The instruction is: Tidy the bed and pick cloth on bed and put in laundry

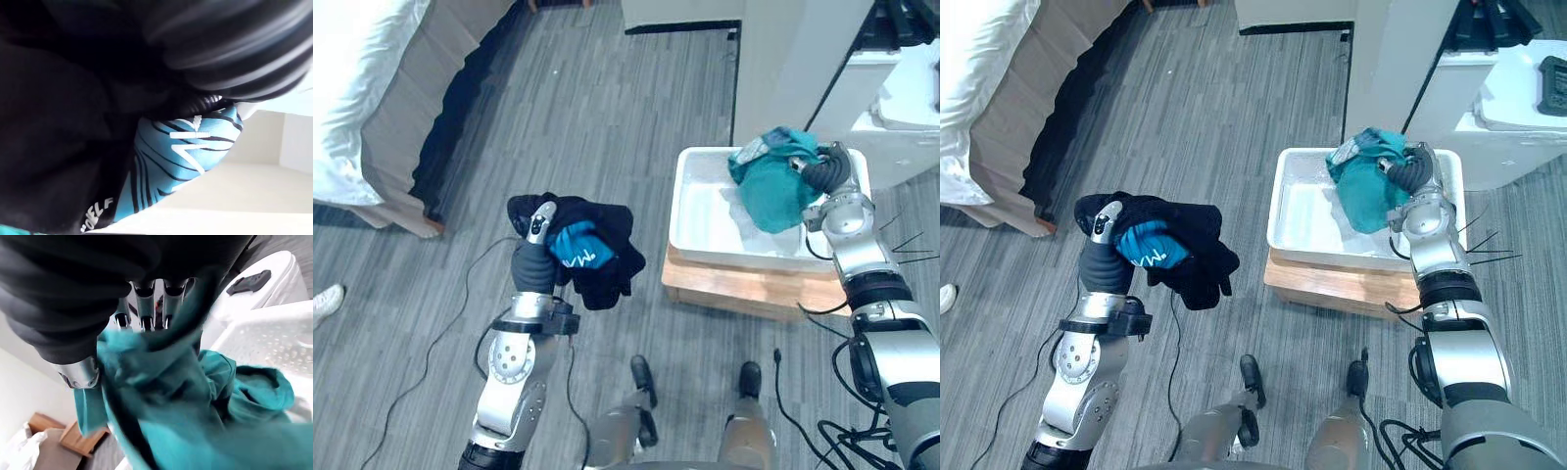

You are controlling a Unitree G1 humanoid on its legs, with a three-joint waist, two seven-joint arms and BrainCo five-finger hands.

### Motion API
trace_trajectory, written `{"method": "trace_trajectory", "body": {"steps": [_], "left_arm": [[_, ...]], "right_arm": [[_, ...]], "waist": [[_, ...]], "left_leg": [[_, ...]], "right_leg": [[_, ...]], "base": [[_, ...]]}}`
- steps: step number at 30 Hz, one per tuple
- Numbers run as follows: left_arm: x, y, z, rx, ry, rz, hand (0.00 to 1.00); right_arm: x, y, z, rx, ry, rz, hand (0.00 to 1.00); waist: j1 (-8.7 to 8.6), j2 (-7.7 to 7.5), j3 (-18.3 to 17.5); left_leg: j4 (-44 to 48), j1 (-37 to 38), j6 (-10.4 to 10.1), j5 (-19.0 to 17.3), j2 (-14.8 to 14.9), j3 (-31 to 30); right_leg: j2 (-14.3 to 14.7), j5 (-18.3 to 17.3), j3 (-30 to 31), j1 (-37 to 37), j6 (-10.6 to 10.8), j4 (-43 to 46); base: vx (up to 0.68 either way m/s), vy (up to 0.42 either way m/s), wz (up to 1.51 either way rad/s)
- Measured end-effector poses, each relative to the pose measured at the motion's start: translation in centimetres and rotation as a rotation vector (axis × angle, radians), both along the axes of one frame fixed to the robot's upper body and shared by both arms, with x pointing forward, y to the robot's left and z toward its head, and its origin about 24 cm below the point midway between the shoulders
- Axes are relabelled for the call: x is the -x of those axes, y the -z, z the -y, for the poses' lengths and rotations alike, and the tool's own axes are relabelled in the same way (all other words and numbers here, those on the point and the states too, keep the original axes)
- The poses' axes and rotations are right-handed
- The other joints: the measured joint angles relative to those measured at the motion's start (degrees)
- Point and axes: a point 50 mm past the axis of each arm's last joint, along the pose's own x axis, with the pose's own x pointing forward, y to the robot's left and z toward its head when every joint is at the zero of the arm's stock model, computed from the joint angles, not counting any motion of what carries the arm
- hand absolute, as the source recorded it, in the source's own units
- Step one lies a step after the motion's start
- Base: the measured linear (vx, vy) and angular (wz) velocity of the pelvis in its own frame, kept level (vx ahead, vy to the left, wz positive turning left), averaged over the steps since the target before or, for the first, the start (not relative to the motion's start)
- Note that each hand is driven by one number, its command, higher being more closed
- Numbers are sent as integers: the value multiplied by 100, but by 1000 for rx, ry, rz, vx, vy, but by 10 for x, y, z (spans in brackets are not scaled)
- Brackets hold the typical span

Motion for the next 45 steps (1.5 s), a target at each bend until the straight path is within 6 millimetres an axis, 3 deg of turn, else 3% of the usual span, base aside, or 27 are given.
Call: {"method": "trace_trajectory", "body": {"steps": [5,6,7,11,13,17,21,26,30,36,37,40,45], "left_arm": [[-6,-14,1,-29,-45,66,100],[-9,-21,1,-53,-59,97,100],[-14,-23,3,-64,-74,109,100],[-46,-30,7,-147,-155,122,100],[-73,-30,4,-190,-237,71,100],[-108,-38,-13,-237,-399,-1,100],[-127,-60,-21,-311,-506,14,100],[-145,-70,-10,-363,-530,-9,100],[-154,-52,4,-366,-495,-107,100],[-156,15,35,-436,-372,-356,100],[-155,25,37,-444,-355,-395,0],[-150,48,42,-451,-333,-486,0],[-145,60,39,-445,-336,-525,0]], "right_arm": [[22,28,-35,253,-71,12,0],[29,42,-42,268,-86,-9,0],[35,52,-43,278,-89,-28,0],[70,72,-28,262,-35,-43,0],[97,84,-18,226,18,-49,0],[139,107,-11,148,53,-91,0],[168,134,-9,64,77,-177,0],[192,153,-21,-49,81,-221,0],[195,151,-36,-94,48,-193,0],[191,150,-57,-146,17,-151,0],[191,150,-60,-153,13,-149,0],[191,151,-64,-174,20,-141,0],[190,151,-63,-172,35,-130,0]], "waist": [[-171,-75,0],[-273,-244,-7],[-334,-257,-8],[-629,-324,-66],[-915,-486,-233],[-1254,-761,-403],[-1502,-792,-428],[-1705,-788,-421],[-1719,-790,-309],[-1637,-809,-3],[-1624,-810,12],[-1498,-832,35],[-1328,-838,45]], "left_leg": [[-56,490,-83,-155,120,461],[-57,588,-84,-163,57,607],[-58,637,-91,-166,104,735],[-58,815,-210,-86,336,1168],[-57,890,-255,-86,435,1315],[-56,1024,-364,-147,546,1635],[-56,902,-382,-159,579,1997],[-55,633,-450,-199,649,2285],[-53,461,-451,-198,678,2415],[-48,458,-444,-223,690,2634],[-46,460,-445,-223,702,2712],[-51,501,-447,-223,722,2810],[-53,477,-464,-208,722,2742]], "right_leg": [[127,-124,333,230,83,7],[51,-440,393,280,174,-5],[97,-508,448,281,214,-29],[324,-520,724,300,228,-98],[442,-512,873,293,226,-132],[603,-420,1171,225,162,-167],[705,-326,1503,-123,95,-171],[777,-211,1730,-506,-21,-173],[805,-160,1780,-716,-25,-173],[774,-155,1756,-730,-31,-173],[771,-156,1745,-732,-31,-173],[759,-165,1727,-752,-20,-172],[732,-188,1629,-739,8,-148]], "base": [[-56,-27,-44],[-67,-73,-43],[-69,-108,-41],[-45,-111,-40],[6,-84,-37],[29,-63,-49],[11,-52,-45],[1,-25,-28],[3,-18,-10],[2,-1,1],[20,2,5],[6,0,2],[2,-16,8]]}}
